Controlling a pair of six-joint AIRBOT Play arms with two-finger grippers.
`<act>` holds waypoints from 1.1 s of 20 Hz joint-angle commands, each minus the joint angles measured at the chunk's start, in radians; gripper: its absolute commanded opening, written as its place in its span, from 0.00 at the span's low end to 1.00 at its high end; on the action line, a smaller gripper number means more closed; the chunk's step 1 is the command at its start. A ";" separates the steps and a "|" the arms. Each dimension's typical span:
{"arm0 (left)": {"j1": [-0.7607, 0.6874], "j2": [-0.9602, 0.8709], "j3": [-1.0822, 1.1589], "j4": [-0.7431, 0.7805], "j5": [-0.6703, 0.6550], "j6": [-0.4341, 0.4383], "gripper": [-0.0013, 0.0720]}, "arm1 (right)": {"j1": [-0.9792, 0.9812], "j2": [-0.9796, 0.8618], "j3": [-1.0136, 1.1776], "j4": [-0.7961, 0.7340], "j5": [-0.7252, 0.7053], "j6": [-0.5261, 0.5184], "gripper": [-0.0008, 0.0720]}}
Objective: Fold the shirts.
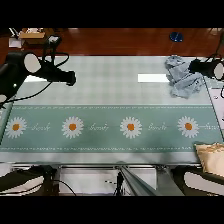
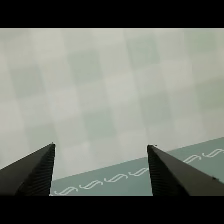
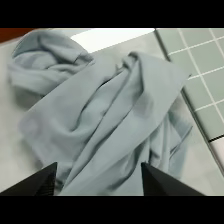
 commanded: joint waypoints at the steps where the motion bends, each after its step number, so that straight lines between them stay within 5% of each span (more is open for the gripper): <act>1: 0.002 0.006 0.022 -0.018 0.013 -0.007 0.95 | -0.117 -0.117 0.000 0.054 -0.179 0.132 0.81; 12: 0.002 0.011 0.022 -0.060 -0.047 -0.007 0.95 | -0.142 -0.410 0.127 0.222 -0.245 0.127 0.78; 13: 0.002 0.011 0.022 -0.060 -0.047 -0.007 0.95 | -0.132 -0.425 0.146 0.228 -0.240 0.116 0.52; 14: 0.002 0.011 0.023 -0.060 -0.047 -0.007 0.95 | -0.117 -0.429 0.157 0.233 -0.239 0.093 0.14; 15: 0.002 0.011 0.023 -0.060 -0.047 -0.007 0.95 | -0.099 -0.423 0.165 0.232 -0.241 0.077 0.05; 22: 0.002 0.109 0.154 -0.058 -0.085 -0.007 0.95 | 0.042 -0.030 0.189 0.233 -0.181 -0.300 0.05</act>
